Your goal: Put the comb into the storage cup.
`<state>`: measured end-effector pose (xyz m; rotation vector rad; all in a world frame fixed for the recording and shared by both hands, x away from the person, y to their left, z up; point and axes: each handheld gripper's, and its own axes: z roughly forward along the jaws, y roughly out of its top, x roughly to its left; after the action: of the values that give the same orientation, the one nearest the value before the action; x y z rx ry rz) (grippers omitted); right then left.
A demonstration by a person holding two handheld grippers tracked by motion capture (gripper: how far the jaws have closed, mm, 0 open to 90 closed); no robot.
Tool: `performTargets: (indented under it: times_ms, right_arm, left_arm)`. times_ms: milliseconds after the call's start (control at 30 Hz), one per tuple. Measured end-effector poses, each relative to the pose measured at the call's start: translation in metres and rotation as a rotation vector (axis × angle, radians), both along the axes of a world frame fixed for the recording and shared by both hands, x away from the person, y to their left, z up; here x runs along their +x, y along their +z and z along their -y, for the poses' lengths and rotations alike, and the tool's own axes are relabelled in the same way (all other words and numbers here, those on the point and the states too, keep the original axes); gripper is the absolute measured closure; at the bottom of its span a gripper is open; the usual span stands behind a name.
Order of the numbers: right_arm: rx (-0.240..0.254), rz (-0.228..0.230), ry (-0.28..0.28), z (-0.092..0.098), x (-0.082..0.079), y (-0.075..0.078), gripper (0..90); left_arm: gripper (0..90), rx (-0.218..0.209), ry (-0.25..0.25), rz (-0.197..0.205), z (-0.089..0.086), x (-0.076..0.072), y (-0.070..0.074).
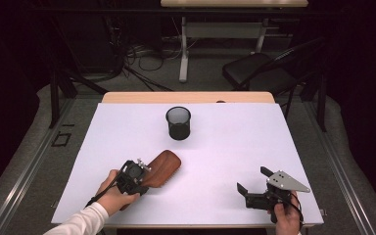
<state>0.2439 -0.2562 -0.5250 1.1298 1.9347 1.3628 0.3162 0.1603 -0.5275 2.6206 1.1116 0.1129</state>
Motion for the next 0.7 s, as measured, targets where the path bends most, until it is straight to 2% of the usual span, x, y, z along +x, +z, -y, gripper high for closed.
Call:
performTargets:
  times_ms: [133, 700]
  right_arm:
    - [0.003, 0.0, -0.001, -0.0002, 0.0, -0.0001, 0.0]
    - [0.001, -0.002, -0.003, 0.0002, 0.0, -0.0003, 0.0]
  left_arm:
    - [72.4, -0.01, -0.001, 0.002, -0.0015, 0.0002, 0.0005]
    - [72.4, -0.1, 0.025, -0.003, -0.0086, -0.0007, 0.0038]
